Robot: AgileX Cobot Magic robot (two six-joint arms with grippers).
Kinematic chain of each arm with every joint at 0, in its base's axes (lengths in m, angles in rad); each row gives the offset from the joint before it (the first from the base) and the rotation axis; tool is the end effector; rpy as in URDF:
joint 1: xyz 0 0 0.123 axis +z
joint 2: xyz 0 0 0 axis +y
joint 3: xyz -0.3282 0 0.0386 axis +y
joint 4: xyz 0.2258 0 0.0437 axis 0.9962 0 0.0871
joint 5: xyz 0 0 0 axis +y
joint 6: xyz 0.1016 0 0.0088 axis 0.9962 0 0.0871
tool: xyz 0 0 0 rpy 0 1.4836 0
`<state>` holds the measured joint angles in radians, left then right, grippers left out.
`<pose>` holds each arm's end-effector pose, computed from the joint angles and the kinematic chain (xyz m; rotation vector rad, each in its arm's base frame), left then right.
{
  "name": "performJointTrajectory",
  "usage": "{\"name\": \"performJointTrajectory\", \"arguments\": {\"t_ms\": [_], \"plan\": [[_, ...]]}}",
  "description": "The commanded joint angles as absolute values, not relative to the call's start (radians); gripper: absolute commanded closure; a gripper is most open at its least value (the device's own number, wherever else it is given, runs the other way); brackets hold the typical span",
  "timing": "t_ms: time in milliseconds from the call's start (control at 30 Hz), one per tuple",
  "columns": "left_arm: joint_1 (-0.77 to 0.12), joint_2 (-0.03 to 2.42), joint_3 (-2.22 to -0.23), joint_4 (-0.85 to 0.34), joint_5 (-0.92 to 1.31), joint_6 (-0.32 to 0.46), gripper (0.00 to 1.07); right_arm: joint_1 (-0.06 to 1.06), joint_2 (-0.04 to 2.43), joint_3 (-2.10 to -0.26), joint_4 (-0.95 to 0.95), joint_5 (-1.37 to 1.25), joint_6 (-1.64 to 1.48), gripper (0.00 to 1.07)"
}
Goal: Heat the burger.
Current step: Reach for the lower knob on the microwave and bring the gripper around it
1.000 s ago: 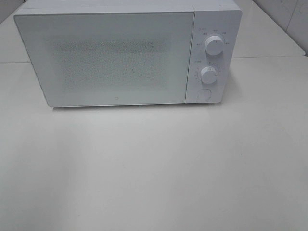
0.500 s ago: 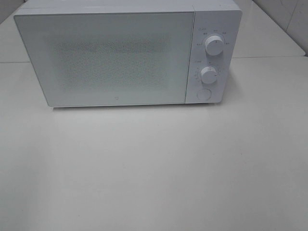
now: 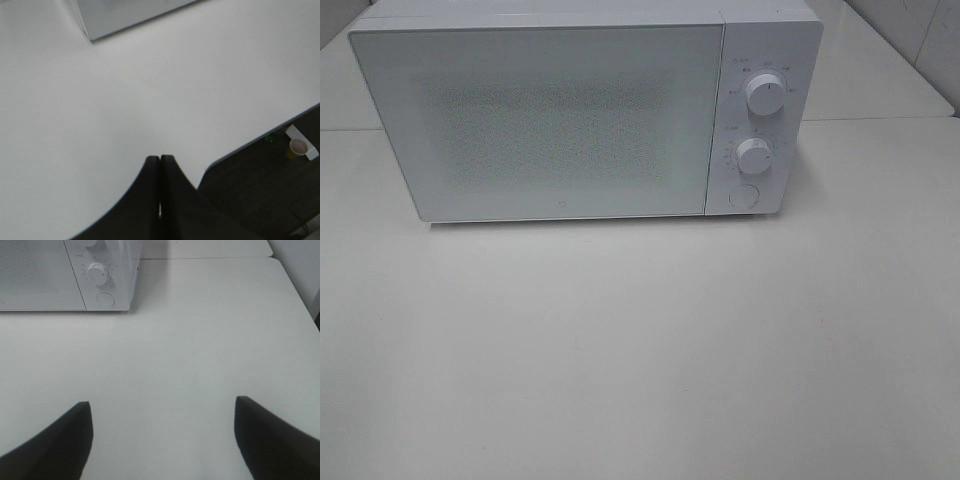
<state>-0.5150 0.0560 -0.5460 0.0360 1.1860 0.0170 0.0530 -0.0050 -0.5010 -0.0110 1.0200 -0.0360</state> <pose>-0.0534 0.0341 0.2664 0.5713 2.1131 -0.2386 -0.0591 -0.0041 0.2653 -0.0886 1.9956 -0.0021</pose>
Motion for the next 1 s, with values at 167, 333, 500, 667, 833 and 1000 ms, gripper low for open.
{"name": "performJointTrajectory", "arguments": {"t_ms": [167,333,500,667,833,1000], "plan": [[-0.513,0.026,-0.530,-0.075,1.096,0.129,1.06,0.044,-0.031,-0.501,-0.013,1.004,-0.039,0.34],[-0.513,0.026,-0.508,-0.116,1.051,0.175,1.06,0.044,-0.031,-0.501,-0.013,1.004,-0.039,0.34],[-0.513,0.031,-0.496,-0.133,1.034,0.178,1.06,0.044,-0.031,-0.501,-0.013,1.004,-0.039,0.34],[-0.513,0.031,-0.496,-0.133,1.034,0.178,1.06,0.044,-0.031,-0.501,-0.013,1.004,-0.039,0.34],[-0.513,0.031,-0.496,-0.133,1.034,0.178,1.06,0.044,-0.031,-0.501,-0.013,1.004,-0.038,0.34],[-0.481,0.031,-0.496,-0.136,1.034,0.178,1.06,0.044,-0.031,-0.501,-0.013,1.004,-0.038,0.34]]}}
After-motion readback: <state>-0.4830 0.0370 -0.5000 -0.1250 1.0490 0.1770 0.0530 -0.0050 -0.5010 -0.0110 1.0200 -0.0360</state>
